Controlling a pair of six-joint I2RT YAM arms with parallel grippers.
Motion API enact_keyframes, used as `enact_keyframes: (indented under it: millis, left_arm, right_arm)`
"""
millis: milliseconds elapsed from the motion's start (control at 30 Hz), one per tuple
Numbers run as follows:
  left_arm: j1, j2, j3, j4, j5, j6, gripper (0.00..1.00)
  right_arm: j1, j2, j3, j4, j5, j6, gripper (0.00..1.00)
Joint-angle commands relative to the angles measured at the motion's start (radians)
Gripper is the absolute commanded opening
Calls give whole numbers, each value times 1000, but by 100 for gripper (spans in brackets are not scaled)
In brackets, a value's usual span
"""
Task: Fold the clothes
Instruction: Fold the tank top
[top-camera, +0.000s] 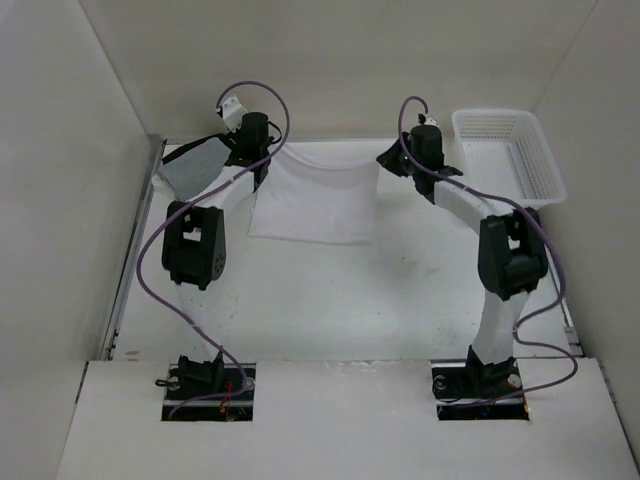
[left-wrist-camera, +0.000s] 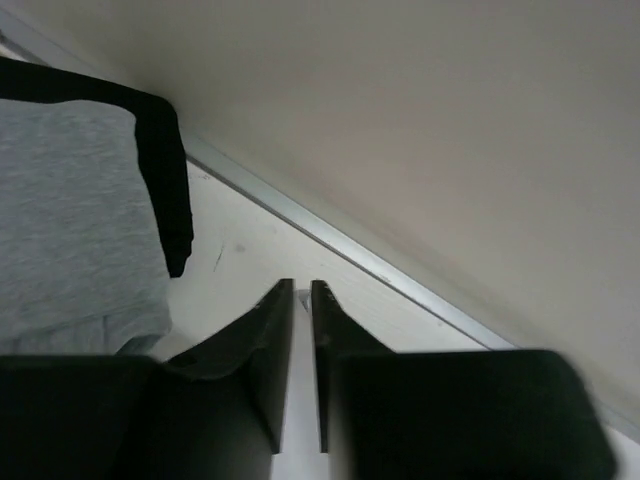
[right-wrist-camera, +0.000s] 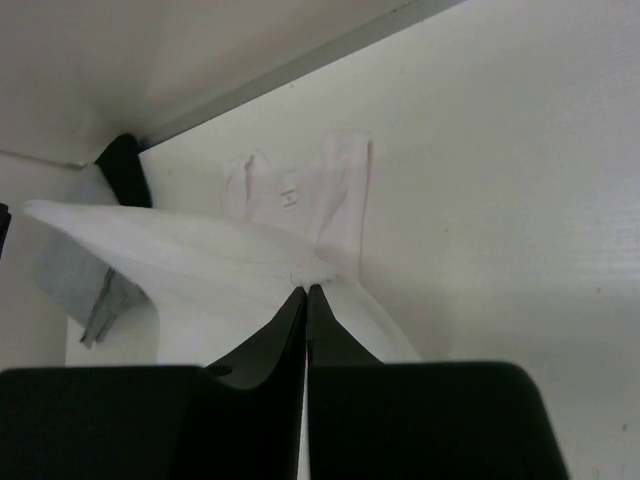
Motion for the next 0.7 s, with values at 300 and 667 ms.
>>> enact_keyframes:
  millis: [300, 667]
  left_arm:
    - [-12, -169, -254, 7, 59, -9, 39]
    - [52, -555, -990, 160, 277, -241, 43]
  right_arm:
    - [-21, 30, 4, 23, 19, -11, 41]
    - [136, -319, -613, 257, 30, 43, 10]
